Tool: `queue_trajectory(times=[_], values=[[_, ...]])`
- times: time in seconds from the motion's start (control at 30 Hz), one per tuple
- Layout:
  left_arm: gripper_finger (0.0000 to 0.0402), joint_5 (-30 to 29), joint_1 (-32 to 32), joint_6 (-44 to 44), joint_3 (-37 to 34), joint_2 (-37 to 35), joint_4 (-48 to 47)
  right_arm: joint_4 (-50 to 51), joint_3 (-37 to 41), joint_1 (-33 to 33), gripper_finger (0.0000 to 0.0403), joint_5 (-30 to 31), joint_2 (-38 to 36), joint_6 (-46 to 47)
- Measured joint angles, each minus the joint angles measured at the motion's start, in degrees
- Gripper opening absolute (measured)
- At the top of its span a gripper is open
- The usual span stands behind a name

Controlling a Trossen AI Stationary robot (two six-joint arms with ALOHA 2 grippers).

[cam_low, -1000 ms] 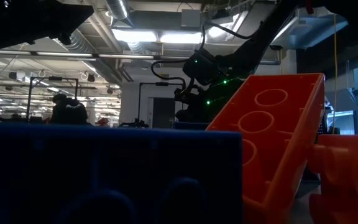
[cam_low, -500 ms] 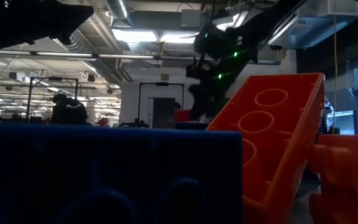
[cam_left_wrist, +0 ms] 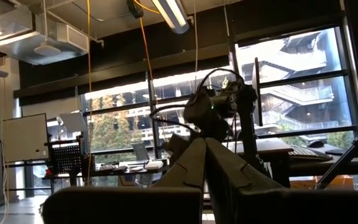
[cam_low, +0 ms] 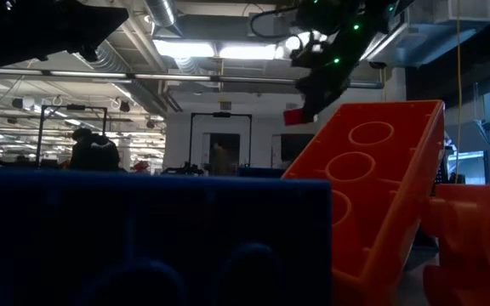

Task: Sort blocks by size
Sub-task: Put the red game piece into the gray bin

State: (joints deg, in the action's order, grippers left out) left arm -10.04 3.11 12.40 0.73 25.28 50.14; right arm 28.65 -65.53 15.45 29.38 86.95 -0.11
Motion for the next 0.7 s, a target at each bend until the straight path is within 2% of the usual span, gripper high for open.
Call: queue_trajectory(times=[0.2,0.4,0.7], values=[[0.0,0.0,0.0,0.0,0.0,0.0,0.0,1.6,5.1,1.6,0.0092,3.0,-5.2,1.6],[0.0,0.0,0.0,0.0,0.0,0.0,0.0,1.1,13.2,7.3,0.0102,3.0,-10.0,5.7],[0.0,0.0,0.0,0.0,0.0,0.0,0.0,-3.7,20.9,15.7,0.0097,-3.0,-11.8,11.3]])
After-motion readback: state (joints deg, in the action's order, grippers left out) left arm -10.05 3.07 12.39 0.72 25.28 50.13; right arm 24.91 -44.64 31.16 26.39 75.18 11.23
